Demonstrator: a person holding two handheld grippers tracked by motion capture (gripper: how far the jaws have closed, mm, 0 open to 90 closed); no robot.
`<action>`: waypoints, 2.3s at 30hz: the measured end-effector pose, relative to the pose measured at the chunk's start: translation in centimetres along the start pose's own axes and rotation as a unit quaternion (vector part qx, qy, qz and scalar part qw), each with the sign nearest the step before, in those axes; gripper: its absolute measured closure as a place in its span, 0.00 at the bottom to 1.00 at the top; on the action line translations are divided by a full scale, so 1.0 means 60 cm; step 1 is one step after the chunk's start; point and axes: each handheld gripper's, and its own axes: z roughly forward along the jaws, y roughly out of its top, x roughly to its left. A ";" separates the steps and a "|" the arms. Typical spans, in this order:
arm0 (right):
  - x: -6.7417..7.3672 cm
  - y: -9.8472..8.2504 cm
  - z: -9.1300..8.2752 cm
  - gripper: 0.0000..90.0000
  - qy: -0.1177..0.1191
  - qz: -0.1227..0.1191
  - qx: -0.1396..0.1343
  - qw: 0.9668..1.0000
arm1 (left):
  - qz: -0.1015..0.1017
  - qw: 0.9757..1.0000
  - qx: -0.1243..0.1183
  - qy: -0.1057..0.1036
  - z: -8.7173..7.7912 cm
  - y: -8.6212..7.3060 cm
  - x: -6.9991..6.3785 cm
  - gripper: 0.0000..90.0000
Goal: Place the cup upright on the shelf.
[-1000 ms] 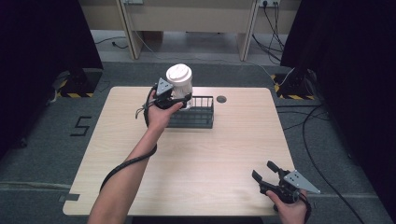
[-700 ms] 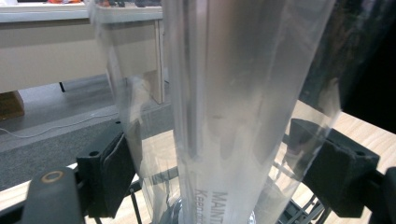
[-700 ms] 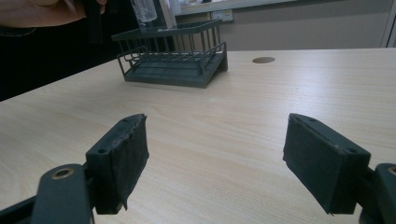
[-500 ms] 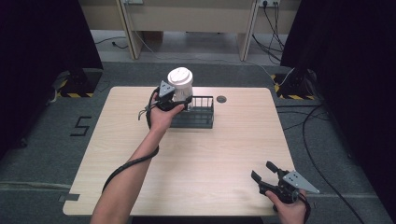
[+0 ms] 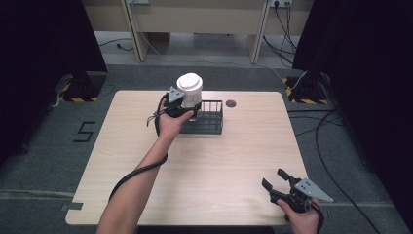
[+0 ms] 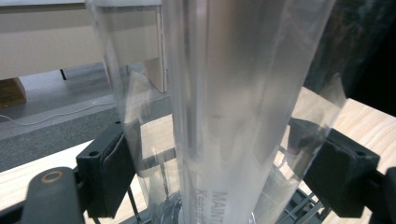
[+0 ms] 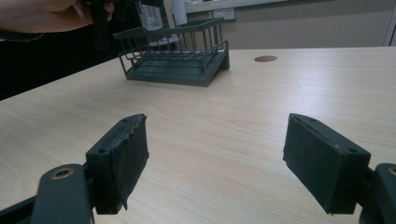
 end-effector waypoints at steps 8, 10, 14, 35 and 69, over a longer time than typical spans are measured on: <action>0.001 0.000 0.000 0.25 0.001 -0.001 0.000 1.000 | -0.002 1.000 0.010 0.005 0.003 -0.007 0.001 0.19; 0.000 0.000 0.001 0.25 0.001 -0.001 -0.001 1.000 | 0.001 1.000 0.013 0.007 0.005 -0.008 0.000 0.19; 0.001 0.000 0.001 0.25 0.001 -0.001 -0.001 1.000 | 0.001 1.000 0.017 0.008 0.007 -0.013 0.000 0.19; 0.001 -0.001 0.001 0.25 0.003 0.002 0.001 1.000 | -0.007 0.999 0.030 0.013 0.011 -0.027 0.005 0.19; 0.004 -0.001 0.005 0.25 0.007 -0.001 0.005 1.000 | 0.030 0.999 0.012 0.022 -0.036 -0.013 -0.001 0.16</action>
